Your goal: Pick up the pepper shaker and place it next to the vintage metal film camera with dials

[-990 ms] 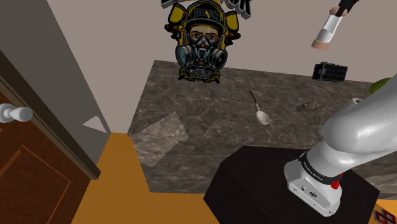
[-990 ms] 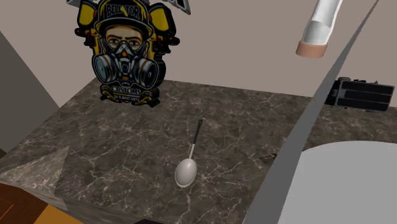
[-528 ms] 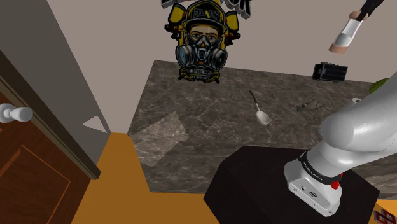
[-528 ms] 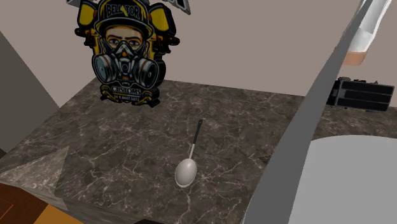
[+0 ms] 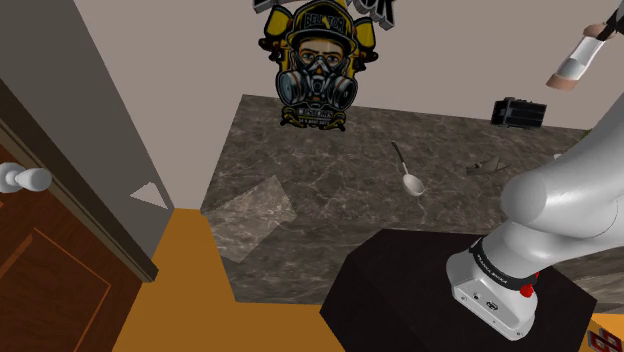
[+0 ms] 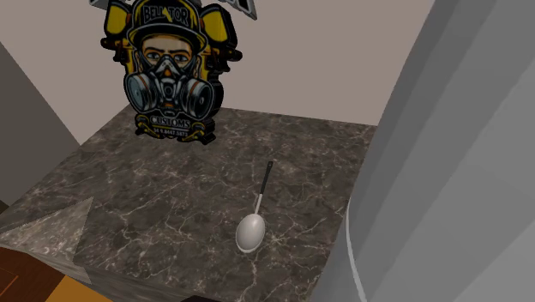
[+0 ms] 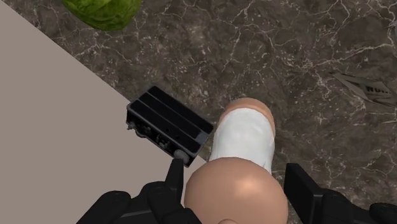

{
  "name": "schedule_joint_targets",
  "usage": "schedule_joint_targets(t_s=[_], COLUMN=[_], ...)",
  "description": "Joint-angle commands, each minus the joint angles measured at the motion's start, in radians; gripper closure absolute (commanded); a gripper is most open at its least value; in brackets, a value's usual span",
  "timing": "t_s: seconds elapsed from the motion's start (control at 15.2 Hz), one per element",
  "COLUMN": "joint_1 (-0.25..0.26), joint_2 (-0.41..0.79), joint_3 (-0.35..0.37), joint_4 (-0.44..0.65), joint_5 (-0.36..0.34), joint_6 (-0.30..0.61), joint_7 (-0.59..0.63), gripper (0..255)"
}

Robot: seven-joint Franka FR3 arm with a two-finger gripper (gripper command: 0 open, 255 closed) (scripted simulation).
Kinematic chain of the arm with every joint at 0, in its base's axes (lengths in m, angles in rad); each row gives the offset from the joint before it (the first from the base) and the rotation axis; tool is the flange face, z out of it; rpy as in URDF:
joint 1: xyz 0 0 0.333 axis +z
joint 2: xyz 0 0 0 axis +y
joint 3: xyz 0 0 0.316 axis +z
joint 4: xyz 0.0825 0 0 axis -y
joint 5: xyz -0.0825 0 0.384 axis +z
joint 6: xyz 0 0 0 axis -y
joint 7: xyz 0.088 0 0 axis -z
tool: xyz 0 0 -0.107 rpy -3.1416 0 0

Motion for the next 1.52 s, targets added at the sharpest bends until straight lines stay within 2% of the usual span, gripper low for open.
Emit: schedule_joint_targets(t_s=[0.0, 0.2, 0.33, 0.79, 1.45], joint_1=[-0.055, -0.15, -0.23, -0.168, -0.123], joint_2=[0.05, 0.138, 0.214, 0.142, 0.094], joint_3=[-0.015, -0.026, -0.027, -0.031, -0.032], joint_4=[0.064, 0.182, 0.294, 0.084, -0.122], joint_5=[0.039, 0.101, 0.151, 0.109, 0.082], joint_6=[-0.019, -0.059, -0.1, 0.041, 0.202], joint_7=[-0.059, -0.133, -0.18, -0.174, -0.168], gripper=[255, 255, 255, 255, 255])
